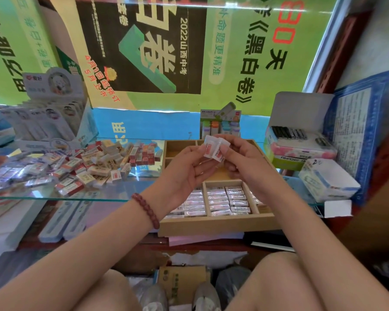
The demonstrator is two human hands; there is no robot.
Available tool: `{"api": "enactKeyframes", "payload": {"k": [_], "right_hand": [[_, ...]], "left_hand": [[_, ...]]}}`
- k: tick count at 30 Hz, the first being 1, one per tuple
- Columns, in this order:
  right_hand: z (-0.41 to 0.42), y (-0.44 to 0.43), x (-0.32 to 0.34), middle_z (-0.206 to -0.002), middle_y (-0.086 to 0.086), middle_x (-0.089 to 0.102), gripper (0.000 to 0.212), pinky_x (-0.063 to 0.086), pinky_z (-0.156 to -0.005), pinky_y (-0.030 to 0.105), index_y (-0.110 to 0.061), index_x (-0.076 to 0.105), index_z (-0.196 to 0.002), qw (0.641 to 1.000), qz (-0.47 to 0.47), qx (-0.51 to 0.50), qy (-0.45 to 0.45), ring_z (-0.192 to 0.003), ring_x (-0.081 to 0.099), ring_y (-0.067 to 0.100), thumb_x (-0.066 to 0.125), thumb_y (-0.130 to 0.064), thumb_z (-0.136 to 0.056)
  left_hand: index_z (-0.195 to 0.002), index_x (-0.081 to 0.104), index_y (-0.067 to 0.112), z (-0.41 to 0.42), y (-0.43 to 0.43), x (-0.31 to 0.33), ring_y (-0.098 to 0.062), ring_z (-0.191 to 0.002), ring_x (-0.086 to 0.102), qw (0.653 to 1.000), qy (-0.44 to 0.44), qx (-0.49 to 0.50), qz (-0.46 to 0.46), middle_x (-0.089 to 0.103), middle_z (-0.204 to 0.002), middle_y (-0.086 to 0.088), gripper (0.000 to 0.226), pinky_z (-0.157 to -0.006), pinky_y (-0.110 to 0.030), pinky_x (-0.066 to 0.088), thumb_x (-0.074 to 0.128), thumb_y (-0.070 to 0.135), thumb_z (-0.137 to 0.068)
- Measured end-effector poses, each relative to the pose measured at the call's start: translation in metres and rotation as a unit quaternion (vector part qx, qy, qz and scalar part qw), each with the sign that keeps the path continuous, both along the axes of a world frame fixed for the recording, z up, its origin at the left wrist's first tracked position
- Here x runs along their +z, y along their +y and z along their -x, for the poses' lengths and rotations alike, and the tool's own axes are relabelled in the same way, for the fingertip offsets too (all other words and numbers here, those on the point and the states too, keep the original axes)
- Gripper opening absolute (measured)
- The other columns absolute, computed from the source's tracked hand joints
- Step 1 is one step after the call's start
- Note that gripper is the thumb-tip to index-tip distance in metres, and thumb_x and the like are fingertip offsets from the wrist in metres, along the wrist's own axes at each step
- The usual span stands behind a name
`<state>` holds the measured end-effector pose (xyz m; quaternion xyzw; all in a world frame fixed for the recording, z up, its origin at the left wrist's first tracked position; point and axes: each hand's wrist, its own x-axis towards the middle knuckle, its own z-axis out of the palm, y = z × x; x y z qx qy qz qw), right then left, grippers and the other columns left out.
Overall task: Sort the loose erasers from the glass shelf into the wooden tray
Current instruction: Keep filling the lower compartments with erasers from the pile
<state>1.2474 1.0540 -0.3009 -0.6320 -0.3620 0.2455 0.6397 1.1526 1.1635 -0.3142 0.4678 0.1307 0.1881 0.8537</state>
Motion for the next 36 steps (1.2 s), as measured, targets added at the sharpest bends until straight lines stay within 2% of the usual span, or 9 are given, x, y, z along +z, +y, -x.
{"api": "enactKeyframes", "payload": {"k": [6, 12, 17, 23, 27, 30, 32, 34, 36], "right_hand": [[-0.005, -0.001, -0.002, -0.067, -0.001, 0.044, 0.019, 0.03, -0.044, 0.014, -0.022, 0.062, -0.106, 1.0, -0.002, -0.006, 0.013, -0.051, 0.035, 0.004, 0.046, -0.014, -0.099], [-0.007, -0.005, -0.001, -0.062, -0.005, 0.059, 0.008, 0.035, -0.048, 0.017, -0.018, 0.065, -0.095, 0.998, -0.007, -0.06, 0.029, -0.046, 0.041, 0.003, 0.061, -0.012, -0.091], [-0.011, -0.007, -0.001, -0.059, -0.009, 0.061, 0.016, 0.042, -0.055, 0.021, -0.02, 0.062, -0.1, 0.997, -0.001, -0.06, 0.038, -0.047, 0.045, 0.003, 0.066, -0.012, -0.087], [-0.016, -0.007, -0.003, -0.074, -0.001, 0.057, 0.025, 0.034, -0.045, 0.017, -0.011, 0.062, -0.116, 0.994, -0.005, -0.022, 0.105, -0.05, 0.044, 0.006, 0.051, -0.02, -0.096], [-0.014, -0.01, -0.005, -0.066, -0.012, 0.061, 0.019, 0.035, -0.048, 0.015, -0.017, 0.067, -0.104, 0.997, 0.069, -0.014, 0.017, -0.056, 0.05, 0.001, 0.066, -0.026, -0.087], [-0.016, -0.016, -0.005, -0.071, -0.014, 0.064, 0.013, 0.038, -0.053, 0.014, -0.026, 0.065, -0.097, 0.998, 0.061, -0.002, -0.011, -0.06, 0.056, -0.001, 0.068, -0.022, -0.086], [-0.025, -0.025, -0.006, -0.087, -0.013, 0.066, 0.02, 0.046, -0.062, 0.014, -0.032, 0.063, -0.099, 0.993, 0.069, -0.027, -0.095, -0.071, 0.061, 0.002, 0.071, -0.022, -0.083], [-0.036, -0.039, -0.009, -0.096, -0.011, 0.065, 0.025, 0.05, -0.075, 0.023, -0.034, 0.062, -0.102, 0.971, 0.106, -0.067, -0.204, -0.083, 0.063, 0.009, 0.072, -0.022, -0.082], [-0.046, -0.055, -0.012, -0.09, -0.016, 0.061, 0.032, 0.045, -0.07, 0.02, -0.035, 0.062, -0.105, 0.952, 0.155, -0.085, -0.249, -0.075, 0.056, 0.0, 0.074, -0.02, -0.08]], "left_hand": [[-0.116, 0.06, 0.01, -0.002, -0.003, 0.003, -0.013, -0.086, 0.07, 0.999, 0.018, -0.006, -0.046, 0.073, -0.098, -0.005, 0.024, -0.081, -0.024, 0.056, 0.048, 0.016, -0.096], [-0.103, 0.065, 0.015, -0.003, -0.012, 0.005, -0.014, -0.085, 0.071, 0.991, 0.033, 0.0, -0.129, 0.074, -0.091, -0.005, 0.017, -0.076, -0.023, 0.057, 0.052, 0.021, -0.094], [-0.104, 0.067, 0.014, -0.002, -0.019, 0.004, -0.015, -0.088, 0.071, 0.96, 0.056, 0.002, -0.273, 0.074, -0.092, -0.006, 0.018, -0.081, -0.024, 0.056, 0.061, 0.022, -0.089], [-0.114, 0.063, 0.013, -0.006, -0.016, 0.001, -0.016, -0.089, 0.071, 0.964, 0.038, 0.019, -0.261, 0.074, -0.095, -0.005, 0.026, -0.081, -0.024, 0.056, 0.059, 0.019, -0.09], [-0.113, 0.052, 0.016, -0.009, -0.018, -0.005, -0.007, -0.086, 0.07, 0.947, 0.048, 0.026, -0.316, 0.074, -0.089, 0.003, 0.026, -0.077, -0.016, 0.053, 0.061, 0.02, -0.089], [-0.114, 0.036, 0.021, -0.014, -0.018, -0.009, -0.007, -0.088, 0.068, 0.938, 0.064, 0.02, -0.341, 0.072, -0.083, 0.006, 0.044, -0.078, -0.017, 0.051, 0.067, 0.014, -0.084], [-0.12, 0.031, 0.02, -0.018, -0.018, -0.012, -0.009, -0.096, 0.066, 0.922, 0.068, -0.005, -0.38, 0.07, -0.094, 0.008, 0.059, -0.086, -0.025, 0.051, 0.072, 0.012, -0.078], [-0.129, 0.026, 0.018, -0.021, -0.019, -0.012, -0.008, -0.105, 0.062, 0.9, 0.082, -0.025, -0.427, 0.063, -0.11, 0.008, 0.072, -0.091, -0.029, 0.05, 0.075, 0.019, -0.076], [-0.135, 0.022, 0.016, -0.025, -0.02, -0.012, -0.008, -0.107, 0.06, 0.884, 0.093, -0.023, -0.457, 0.059, -0.12, 0.003, 0.079, -0.091, -0.027, 0.05, 0.074, 0.025, -0.076]]}}
